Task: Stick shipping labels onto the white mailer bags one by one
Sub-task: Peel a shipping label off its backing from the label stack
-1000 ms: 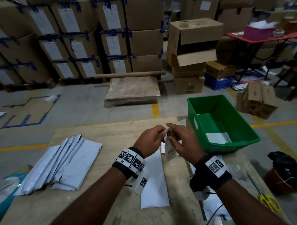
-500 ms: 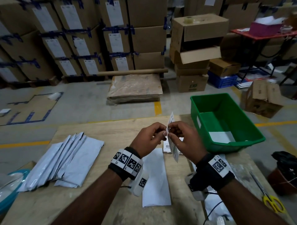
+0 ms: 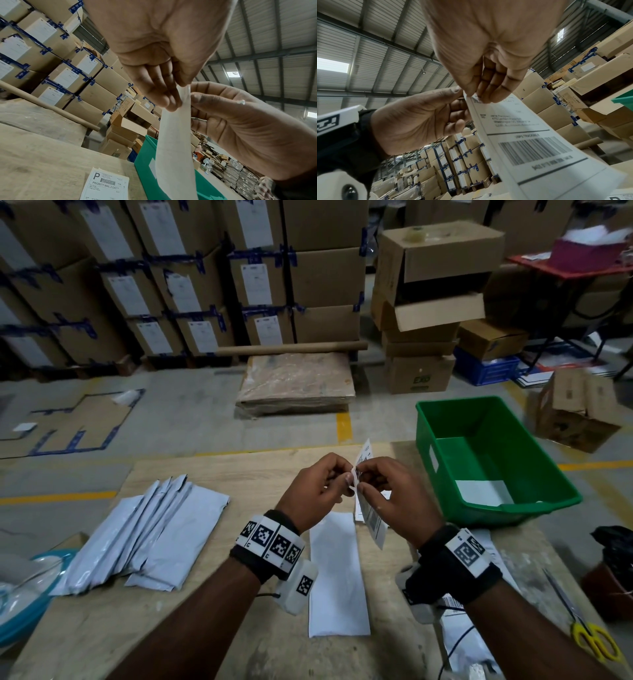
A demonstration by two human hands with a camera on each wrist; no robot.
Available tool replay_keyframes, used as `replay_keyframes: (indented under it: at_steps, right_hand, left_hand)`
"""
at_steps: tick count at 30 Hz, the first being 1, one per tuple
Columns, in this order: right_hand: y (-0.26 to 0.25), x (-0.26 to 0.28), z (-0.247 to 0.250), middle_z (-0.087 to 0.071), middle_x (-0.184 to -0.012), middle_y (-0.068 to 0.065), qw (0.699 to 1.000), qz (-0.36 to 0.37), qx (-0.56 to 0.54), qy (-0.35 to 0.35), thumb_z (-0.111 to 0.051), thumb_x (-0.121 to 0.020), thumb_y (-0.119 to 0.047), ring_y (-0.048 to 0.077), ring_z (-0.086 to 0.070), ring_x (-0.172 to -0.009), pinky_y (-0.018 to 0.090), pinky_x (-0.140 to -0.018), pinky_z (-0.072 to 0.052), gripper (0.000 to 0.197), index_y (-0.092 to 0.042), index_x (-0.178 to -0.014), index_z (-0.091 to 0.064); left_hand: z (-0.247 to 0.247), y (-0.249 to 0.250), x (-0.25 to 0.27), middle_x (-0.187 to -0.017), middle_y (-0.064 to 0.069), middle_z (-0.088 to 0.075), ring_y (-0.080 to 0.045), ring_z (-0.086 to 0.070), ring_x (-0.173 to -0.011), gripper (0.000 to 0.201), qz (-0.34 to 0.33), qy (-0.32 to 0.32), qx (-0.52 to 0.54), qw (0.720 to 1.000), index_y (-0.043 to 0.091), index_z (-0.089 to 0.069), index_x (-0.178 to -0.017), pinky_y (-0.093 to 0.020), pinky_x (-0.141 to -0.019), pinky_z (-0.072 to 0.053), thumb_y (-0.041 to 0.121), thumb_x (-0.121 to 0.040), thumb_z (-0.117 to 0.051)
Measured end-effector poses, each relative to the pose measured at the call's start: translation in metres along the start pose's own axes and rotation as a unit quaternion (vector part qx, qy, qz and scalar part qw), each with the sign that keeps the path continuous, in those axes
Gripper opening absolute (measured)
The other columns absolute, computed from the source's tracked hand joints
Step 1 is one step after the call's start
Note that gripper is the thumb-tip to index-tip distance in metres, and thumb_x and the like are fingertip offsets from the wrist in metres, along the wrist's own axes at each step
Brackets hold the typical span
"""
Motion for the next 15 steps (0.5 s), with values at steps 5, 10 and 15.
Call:
replay_keyframes:
  at_steps: [5, 10, 15]
  right_hand:
    - [-0.003, -0.001, -0.0035, -0.059, -0.094, -0.004, 1.0, 0.005, 0.005, -0.009, -0.065, -0.084, -0.005, 0.003, -0.058, -0.084, 0.014, -0.073, -0.048, 0.019, -0.012, -0.102, -0.064]
    - [-0.0031, -0.0015, -0.0039, -0.059, -0.095, -0.002, 1.0, 0.007, 0.007, -0.014, -0.065, -0.084, -0.004, 0.003, -0.058, -0.085, 0.01, -0.074, -0.046, 0.02, -0.011, -0.102, -0.064]
    - [-0.0014, 0.0002, -0.001, -0.059, -0.096, -0.003, 1.0, 0.007, 0.013, -0.015, -0.065, -0.084, -0.004, 0.004, -0.058, -0.085, 0.013, -0.074, -0.047, 0.02, -0.011, -0.102, -0.063]
  left_hand:
    - [0.0038, -0.0003, 0.0013, -0.088, -0.001, -0.069, -0.016, -0.069, -0.08, 0.004, 0.002, 0.003, -0.008, 1.0, 0.013, -0.055, -0.097, -0.034, -0.071, -0.057, 0.016, -0.097, -0.052]
    - [0.0041, 0.0025, 0.0006, -0.088, -0.003, -0.068, -0.015, -0.069, -0.079, 0.005, -0.01, 0.006, -0.017, 1.0, 0.011, -0.055, -0.096, -0.035, -0.07, -0.057, 0.015, -0.097, -0.053]
    - [0.0014, 0.0027, -0.0032, -0.087, -0.001, -0.068, -0.014, -0.068, -0.08, 0.005, -0.023, 0.011, -0.025, 0.999, 0.012, -0.057, -0.094, -0.03, -0.071, -0.056, 0.016, -0.095, -0.055]
Point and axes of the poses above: each hand's wrist, its own x-axis away from the middle knuckle, its own z-axis out of the back of the hand, y = z × x, the point moved 7 cm from there along -x, towards the middle knuckle
